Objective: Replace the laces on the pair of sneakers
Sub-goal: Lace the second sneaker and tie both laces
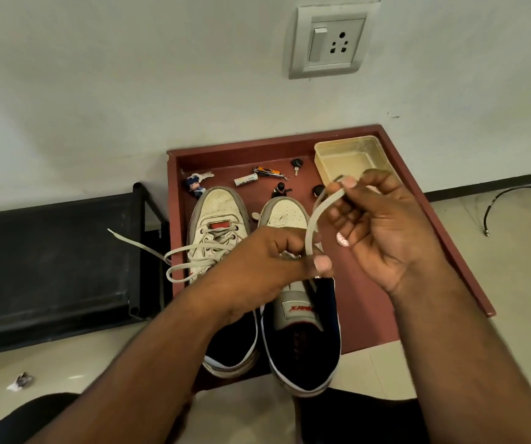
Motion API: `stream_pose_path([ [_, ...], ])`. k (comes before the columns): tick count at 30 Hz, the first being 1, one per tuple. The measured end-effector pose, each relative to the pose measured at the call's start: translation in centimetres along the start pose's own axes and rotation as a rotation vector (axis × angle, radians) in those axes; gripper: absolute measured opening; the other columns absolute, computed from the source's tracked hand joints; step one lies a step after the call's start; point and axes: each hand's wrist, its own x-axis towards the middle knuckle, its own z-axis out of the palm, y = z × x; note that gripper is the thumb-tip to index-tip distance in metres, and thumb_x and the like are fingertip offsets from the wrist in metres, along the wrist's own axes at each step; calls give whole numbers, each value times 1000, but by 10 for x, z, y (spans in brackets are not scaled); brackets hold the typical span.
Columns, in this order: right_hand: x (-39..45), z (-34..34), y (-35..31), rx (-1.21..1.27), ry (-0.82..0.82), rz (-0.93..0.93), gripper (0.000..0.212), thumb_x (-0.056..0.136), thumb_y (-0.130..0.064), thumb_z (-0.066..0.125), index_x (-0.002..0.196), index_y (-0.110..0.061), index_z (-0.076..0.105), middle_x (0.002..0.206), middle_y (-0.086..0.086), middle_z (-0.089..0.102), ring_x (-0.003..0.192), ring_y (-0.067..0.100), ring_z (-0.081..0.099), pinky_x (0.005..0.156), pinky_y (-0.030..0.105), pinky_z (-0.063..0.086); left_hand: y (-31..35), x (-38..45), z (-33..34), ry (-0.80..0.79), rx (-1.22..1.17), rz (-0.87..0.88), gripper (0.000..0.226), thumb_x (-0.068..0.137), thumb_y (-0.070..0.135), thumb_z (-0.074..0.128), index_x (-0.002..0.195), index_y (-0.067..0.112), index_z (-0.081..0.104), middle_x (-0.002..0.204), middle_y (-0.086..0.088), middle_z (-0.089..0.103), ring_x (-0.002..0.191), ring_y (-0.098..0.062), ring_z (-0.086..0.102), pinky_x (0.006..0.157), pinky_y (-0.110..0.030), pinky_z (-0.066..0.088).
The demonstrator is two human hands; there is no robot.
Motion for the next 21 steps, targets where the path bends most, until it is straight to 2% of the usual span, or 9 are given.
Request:
stream_pose_path([
  [2,7,-25,-11,-183,183,-145,19,82,0,68,89,-15,58,75,11,71,60,17,65,57,26,54,6,-3,-13,19,19,37,20,82,33,66,82,14,75,105,4,74,101,-1,65,77,-4,48],
  [5,11,-67,-25,-869,362,-187,14,87,-3,65,87,-17,68,83,12,71,60,19,65,59,28,52,10,-6,-35,66,104,76,22,87,35,60,82,18,71,98,7,75,99,0,66,89,-15,47],
  [8,4,-67,-27,-1511,129,-71,19,85,-31,72,104,-29,72,91,-8,66,79,11,61,67,23,44,8,-4,-38,138,277,109,21,92,32,61,82,18,73,82,5,74,86,-7,69,84,-24,47],
  [10,-5,-36,-17,-1322,-151,2,33,75,-39,77,107,-42,68,98,-22,60,87,-7,58,70,10,43,9,-3,-31,133,334,130,19,90,33,65,80,20,74,73,1,72,78,-21,67,75,-29,49],
  [13,-4,-12,6,-1210,-427,-23,16,71,-32,81,86,-30,77,104,-16,60,97,-1,58,81,21,45,9,-3,-29,140,381,147,15,87,35,69,82,24,77,69,-4,70,73,-33,63,72,-42,52],
  [15,3,-23,5,-1235,-412,-44,13,72,-24,81,76,-13,76,103,-11,66,93,1,61,79,16,44,8,-4,-39,178,393,111,12,86,34,70,83,23,76,71,-4,70,73,-30,64,72,-41,54],
  [17,6,-40,-8,-1286,-325,7,18,70,-21,82,74,-6,74,99,-6,70,87,2,64,70,11,44,6,-6,-48,208,415,66,9,85,32,72,82,25,77,70,1,71,68,-15,66,68,-25,54],
  [19,6,-49,-14,-1309,-277,72,15,68,-22,83,78,-13,77,101,-7,71,90,4,65,73,16,46,3,-3,-46,218,446,40,7,83,31,75,81,24,77,67,6,71,61,-2,64,62,-15,50],
  [21,4,-36,-4,-1301,-344,102,41,68,-23,85,107,-28,74,115,-12,68,104,2,62,91,23,46,-2,3,-38,243,473,30,7,81,31,77,81,24,78,65,9,70,58,3,61,64,-20,47],
])
